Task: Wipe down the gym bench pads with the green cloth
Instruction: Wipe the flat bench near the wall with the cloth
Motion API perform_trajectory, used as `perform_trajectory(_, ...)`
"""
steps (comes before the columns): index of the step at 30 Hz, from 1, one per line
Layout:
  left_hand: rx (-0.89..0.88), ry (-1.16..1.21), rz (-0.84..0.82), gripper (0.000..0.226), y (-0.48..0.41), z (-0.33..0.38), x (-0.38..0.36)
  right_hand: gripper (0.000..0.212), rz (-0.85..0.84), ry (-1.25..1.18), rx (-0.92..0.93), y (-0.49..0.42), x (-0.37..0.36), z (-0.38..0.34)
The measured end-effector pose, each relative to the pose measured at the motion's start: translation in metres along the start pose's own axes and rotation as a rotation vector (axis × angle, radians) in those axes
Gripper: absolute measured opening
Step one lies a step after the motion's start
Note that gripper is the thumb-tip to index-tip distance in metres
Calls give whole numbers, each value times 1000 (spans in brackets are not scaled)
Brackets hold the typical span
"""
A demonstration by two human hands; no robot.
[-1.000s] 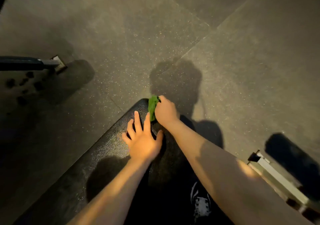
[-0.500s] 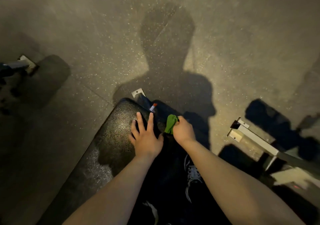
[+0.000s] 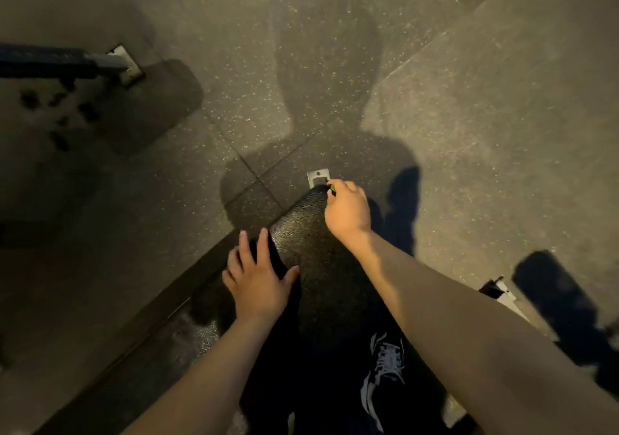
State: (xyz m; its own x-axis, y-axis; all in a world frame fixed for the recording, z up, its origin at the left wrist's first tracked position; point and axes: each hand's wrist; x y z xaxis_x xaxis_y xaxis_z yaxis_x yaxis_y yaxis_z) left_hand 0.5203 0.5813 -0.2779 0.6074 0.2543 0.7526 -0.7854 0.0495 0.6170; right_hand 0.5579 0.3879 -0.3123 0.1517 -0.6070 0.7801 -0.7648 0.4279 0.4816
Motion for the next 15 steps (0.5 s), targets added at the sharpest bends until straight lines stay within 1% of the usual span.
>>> perform_trajectory(2, 4, 12, -31, 98, -4, -25, 8, 38, 29, 75, 12, -3, -5, -6)
perform_trajectory(6, -94, 31, -107, 95, -12, -45, 21, 42, 139, 137, 106, 2, -8, -28)
perform_trajectory(8, -116, 59, -140, 91, -11, -50, 28, 43, 124, 193, 169, 2, -5, -44)
perform_trajectory(10, -117, 90, -163, 88, -8, -61, 37, 43, 45, 320, 235, -1, -7, -64)
perform_trajectory(12, -115, 93, -204, 86, 0, -72, 42, 36, -82, 452, 260, 0, -13, -81)
perform_trajectory(15, -115, 98, -234, 85, 9, -84, 49, 28, -273, 560, 300, 16, -29, -111)
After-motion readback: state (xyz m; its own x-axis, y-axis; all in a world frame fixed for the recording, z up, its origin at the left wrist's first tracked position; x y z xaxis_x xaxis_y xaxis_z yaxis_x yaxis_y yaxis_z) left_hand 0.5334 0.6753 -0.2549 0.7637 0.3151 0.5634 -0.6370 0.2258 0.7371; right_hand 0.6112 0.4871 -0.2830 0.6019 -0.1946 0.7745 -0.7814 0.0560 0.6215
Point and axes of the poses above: each hand's wrist, its own y-axis away from the middle knuckle, its own x-axis out of the back of the hand, z = x × y, and after that the axes turned 5 degrees about y, right-handed
